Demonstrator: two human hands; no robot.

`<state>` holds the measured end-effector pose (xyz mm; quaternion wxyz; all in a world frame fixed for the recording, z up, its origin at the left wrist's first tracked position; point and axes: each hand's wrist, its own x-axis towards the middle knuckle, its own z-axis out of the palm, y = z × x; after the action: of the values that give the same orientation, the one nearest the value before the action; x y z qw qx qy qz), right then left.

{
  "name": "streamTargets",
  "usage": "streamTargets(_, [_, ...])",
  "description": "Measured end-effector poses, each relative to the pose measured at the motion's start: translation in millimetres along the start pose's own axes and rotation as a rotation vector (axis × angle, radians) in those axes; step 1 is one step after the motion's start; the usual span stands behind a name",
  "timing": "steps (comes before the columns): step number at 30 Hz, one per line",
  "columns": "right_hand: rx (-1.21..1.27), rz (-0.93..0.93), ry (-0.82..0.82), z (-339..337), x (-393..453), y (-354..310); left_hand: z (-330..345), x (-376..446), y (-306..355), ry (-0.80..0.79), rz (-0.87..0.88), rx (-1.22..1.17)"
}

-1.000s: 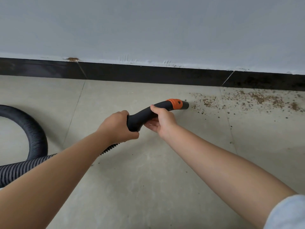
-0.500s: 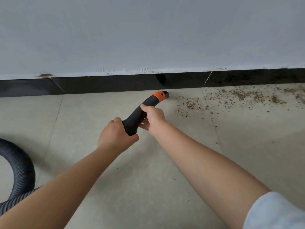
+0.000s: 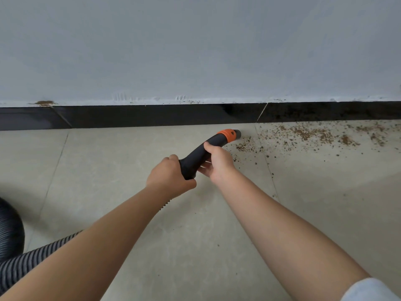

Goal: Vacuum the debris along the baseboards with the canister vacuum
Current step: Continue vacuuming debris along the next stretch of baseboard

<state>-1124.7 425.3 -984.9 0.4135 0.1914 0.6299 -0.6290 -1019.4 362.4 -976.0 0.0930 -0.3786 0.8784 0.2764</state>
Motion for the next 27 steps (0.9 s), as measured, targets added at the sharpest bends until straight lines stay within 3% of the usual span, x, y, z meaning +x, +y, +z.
streamTargets(15, [-0.013, 0.008, 0.135, -27.6, 6.8, -17.4, 19.4, 9.8, 32.1, -0.074, 0.056, -0.075])
streamTargets(27, [-0.024, 0.037, -0.112, 34.7, -21.3, 13.3, -20.4, -12.3, -45.1, 0.027, -0.022, -0.157])
